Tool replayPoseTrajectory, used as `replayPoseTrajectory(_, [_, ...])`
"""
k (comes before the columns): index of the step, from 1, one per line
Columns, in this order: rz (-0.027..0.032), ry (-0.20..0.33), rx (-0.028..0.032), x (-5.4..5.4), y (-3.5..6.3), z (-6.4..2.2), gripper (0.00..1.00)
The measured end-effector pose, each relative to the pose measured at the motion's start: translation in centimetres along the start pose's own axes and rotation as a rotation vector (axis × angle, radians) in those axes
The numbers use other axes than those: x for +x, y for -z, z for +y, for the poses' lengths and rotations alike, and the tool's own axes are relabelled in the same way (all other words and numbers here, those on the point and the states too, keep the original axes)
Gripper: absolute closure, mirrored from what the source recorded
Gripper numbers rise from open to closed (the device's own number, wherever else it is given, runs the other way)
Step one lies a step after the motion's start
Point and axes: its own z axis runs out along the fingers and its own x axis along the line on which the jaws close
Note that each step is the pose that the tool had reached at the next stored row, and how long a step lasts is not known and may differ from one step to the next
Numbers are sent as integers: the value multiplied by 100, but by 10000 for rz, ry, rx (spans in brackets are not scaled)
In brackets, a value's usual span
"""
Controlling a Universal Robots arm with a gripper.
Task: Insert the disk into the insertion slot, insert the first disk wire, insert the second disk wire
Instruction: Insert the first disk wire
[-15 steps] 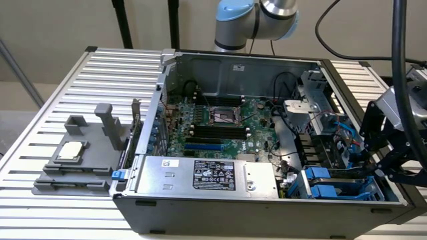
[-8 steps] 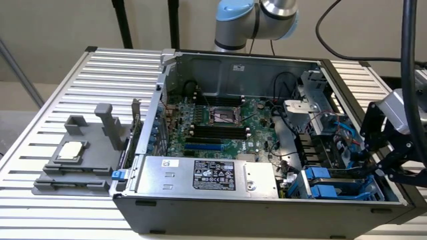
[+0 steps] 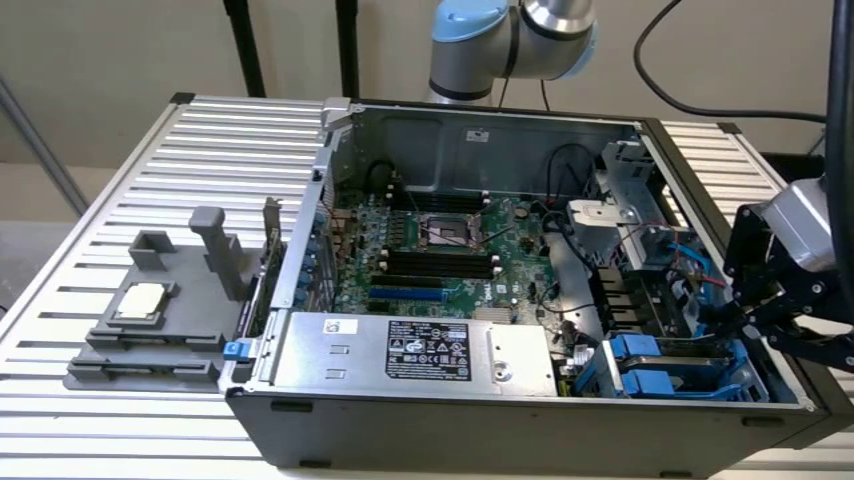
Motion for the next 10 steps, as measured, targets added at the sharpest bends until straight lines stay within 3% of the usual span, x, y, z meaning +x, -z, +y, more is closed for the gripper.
replayPoseTrajectory(2, [-47,12,-14,10,2,2,82])
replayPoseTrajectory(6, [-61,42,-21,17,3,24,83])
replayPoseTrajectory(10, [-59,80,-27,1,5,134,83])
